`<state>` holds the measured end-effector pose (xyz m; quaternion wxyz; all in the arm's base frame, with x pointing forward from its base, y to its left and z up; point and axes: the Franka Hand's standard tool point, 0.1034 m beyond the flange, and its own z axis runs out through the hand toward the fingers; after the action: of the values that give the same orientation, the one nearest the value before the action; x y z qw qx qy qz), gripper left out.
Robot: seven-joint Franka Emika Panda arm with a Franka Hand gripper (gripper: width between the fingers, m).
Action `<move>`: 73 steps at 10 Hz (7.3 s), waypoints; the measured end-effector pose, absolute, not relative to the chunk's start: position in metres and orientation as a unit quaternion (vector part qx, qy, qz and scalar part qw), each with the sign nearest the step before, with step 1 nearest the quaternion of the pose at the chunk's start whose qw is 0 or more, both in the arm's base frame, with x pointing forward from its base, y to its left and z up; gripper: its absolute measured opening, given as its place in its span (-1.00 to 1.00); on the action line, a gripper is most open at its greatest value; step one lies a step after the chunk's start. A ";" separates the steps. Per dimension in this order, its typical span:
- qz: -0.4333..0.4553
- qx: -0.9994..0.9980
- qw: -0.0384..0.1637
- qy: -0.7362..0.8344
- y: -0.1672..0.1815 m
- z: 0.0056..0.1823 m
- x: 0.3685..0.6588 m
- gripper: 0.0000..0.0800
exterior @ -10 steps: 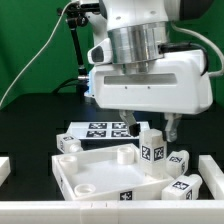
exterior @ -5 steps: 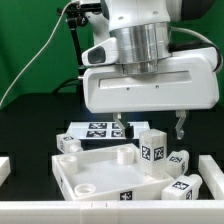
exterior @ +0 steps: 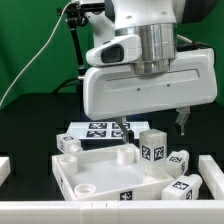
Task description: Assemble one leg
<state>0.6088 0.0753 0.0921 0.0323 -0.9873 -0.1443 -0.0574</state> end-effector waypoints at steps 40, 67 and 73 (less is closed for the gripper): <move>-0.082 -0.988 0.036 -0.128 0.111 0.087 0.609 0.62; -0.046 -0.960 0.048 0.271 0.122 0.084 0.608 0.62; -0.060 -0.998 0.034 -0.006 0.121 0.085 0.611 0.62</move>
Offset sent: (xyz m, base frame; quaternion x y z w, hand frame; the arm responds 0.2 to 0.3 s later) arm 0.0000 0.0000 0.0000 0.0000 0.0000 -0.0650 0.9979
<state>0.6110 0.1211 0.0851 0.0339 -0.9976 -0.0063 -0.0596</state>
